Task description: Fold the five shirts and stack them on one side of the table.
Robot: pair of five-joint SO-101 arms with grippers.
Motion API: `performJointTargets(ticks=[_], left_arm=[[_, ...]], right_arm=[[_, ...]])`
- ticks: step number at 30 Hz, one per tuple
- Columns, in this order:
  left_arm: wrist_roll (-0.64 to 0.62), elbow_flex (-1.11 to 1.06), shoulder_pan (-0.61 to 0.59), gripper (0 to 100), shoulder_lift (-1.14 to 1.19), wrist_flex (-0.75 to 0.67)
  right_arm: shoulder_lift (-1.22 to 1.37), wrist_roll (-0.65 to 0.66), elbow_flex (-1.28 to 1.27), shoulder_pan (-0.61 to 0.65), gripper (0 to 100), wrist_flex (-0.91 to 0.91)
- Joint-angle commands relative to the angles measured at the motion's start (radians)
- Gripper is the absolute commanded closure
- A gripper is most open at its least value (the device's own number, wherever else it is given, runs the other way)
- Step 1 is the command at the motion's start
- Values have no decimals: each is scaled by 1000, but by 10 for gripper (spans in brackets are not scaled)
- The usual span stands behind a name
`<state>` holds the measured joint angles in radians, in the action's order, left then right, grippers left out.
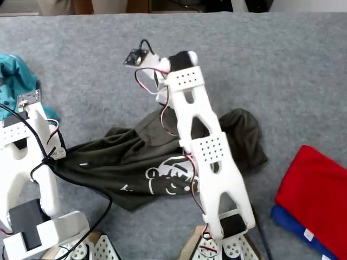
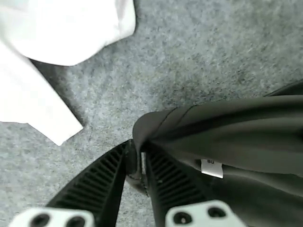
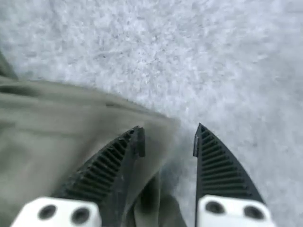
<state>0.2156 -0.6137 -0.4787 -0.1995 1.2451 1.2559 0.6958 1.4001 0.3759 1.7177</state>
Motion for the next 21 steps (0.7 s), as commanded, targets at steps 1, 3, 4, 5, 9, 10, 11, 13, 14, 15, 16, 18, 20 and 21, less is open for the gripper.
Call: performJointTargets(ticks=[1, 3, 4, 5, 9, 10, 11, 13, 14, 15, 16, 18, 20, 21], left_arm=[[6, 40, -9, 981, -4, 8], [6, 40, -6, 981, -4, 3], [5, 40, -6, 981, -4, 2], [5, 40, -5, 981, -4, 2], [6, 40, -5, 981, -4, 2], [6, 40, -5, 981, -4, 2], [6, 40, -5, 981, -4, 2], [6, 40, -5, 981, -4, 2], [6, 40, -5, 981, -4, 2], [6, 40, -5, 981, -4, 2], [6, 40, -5, 981, -4, 2], [6, 40, -5, 981, -2, 2], [6, 40, -5, 981, -2, 0], [6, 40, -5, 981, -2, 0]], right_arm=[[39, 9, 61, -18, 815, -28], [35, 11, 65, -24, 815, -25], [33, 8, 65, -25, 816, -25], [31, 8, 64, -25, 816, -20], [31, 32, 64, -25, 818, 5], [33, 44, 64, -25, 818, 6], [33, 52, 64, -25, 827, 6], [33, 61, 64, -24, 892, 6], [33, 58, 64, -24, 938, 6], [33, 57, 64, -24, 979, 3], [33, 55, 65, -24, 998, -2], [33, 54, 70, -27, 984, -8], [25, 37, 76, -30, 984, -17], [25, 25, 91, -31, 984, -21]])
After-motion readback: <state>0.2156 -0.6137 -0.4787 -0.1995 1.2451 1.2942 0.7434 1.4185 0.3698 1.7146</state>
